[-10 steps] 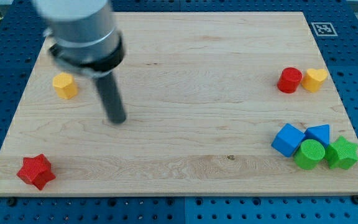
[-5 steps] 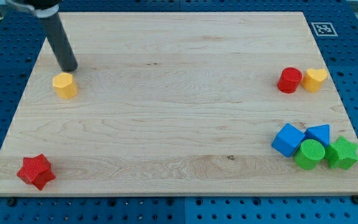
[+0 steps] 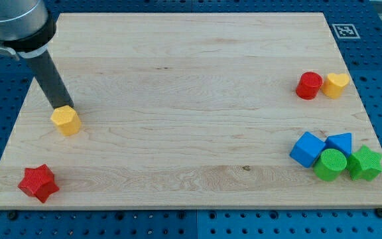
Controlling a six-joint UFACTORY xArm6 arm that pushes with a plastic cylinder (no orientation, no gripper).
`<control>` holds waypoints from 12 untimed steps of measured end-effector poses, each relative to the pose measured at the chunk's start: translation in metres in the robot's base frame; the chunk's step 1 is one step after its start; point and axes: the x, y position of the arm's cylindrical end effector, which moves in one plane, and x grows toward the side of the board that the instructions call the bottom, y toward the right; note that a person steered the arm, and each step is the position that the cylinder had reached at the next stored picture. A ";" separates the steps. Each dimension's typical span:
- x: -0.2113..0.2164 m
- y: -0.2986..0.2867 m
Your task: Move the yellow hexagon to the top of the red star
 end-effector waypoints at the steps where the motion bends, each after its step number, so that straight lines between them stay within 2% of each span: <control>1: 0.000 0.025; 3: 0.005 0.048; 8: 0.007 0.029; 10: 0.024 0.026; 12: 0.014 0.005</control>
